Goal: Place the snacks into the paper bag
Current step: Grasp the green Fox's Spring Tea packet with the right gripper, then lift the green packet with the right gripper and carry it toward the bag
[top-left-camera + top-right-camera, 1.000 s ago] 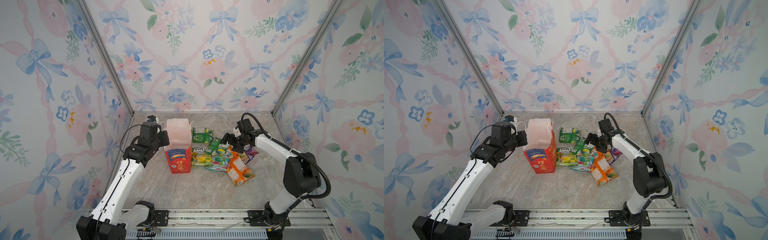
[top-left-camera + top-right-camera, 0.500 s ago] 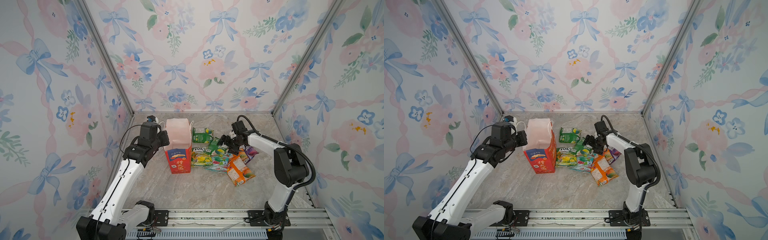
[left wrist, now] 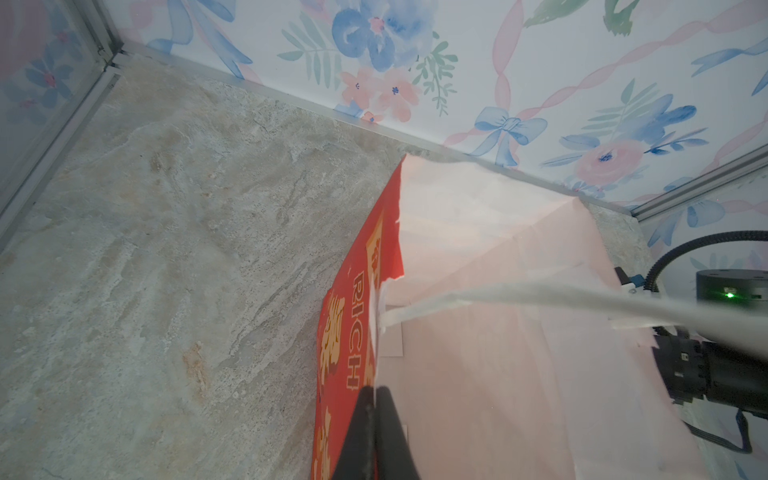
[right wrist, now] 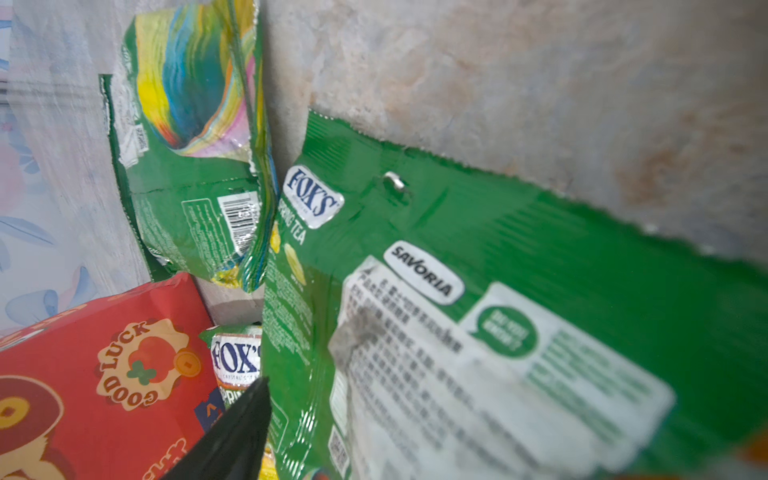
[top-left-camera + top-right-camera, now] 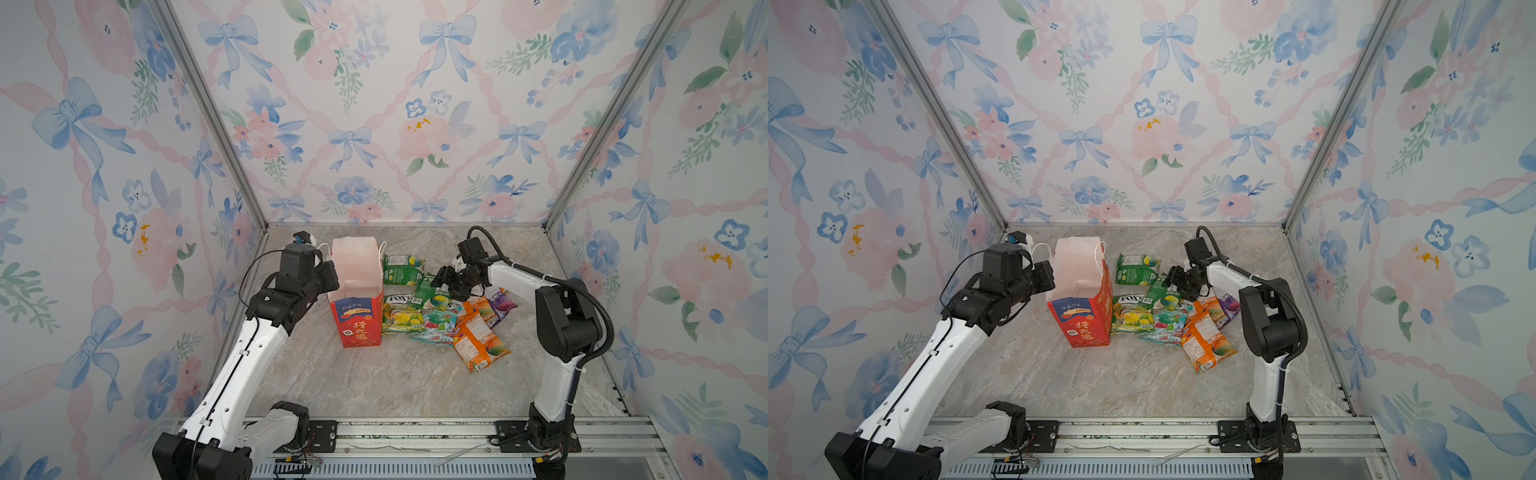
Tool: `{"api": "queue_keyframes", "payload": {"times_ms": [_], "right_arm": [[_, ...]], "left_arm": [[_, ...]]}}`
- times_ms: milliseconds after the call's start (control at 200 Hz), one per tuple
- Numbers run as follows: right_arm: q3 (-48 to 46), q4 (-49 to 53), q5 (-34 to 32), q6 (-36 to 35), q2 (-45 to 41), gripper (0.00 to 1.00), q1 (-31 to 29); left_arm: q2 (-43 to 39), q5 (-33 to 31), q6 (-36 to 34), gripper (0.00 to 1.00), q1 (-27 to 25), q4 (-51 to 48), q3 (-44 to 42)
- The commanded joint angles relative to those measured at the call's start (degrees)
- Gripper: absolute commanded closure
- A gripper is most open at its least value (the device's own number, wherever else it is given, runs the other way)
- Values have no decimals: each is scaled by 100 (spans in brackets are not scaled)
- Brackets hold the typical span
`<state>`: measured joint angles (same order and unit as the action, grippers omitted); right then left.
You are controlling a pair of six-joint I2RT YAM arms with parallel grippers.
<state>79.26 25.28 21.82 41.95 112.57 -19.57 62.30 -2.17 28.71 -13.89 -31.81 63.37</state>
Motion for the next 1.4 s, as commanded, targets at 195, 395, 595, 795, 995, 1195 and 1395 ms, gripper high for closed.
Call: {"api": "queue_keyframes", "payload": {"times_ms": [195,395,595,795,995,1195,1395], "right_arm": [[499,281,-44,-370,-74,59,-113],[633,399,-22,-462,-26,88,-118],[896,670,-15,-580,-107,100,-117],[1572,1386,-199,-1144,-379,100,-139],[2765,2225,-396,-1549,-649,100,-226],[4158,2857,-593,-1813,-703,100,-470],[5476,3225,-1175,-2141,-723,100,-1044]], "left_arm": [[-62,-46,17,100,-39,-62,-167],[-48,-42,15,100,-43,-58,-173],[-55,12,56,100,-45,-27,-124],[-58,57,90,100,-50,52,-147],[-28,123,133,100,-52,140,-157],[-57,104,138,100,-52,156,-183],[-94,81,135,100,-50,175,-212]]}}
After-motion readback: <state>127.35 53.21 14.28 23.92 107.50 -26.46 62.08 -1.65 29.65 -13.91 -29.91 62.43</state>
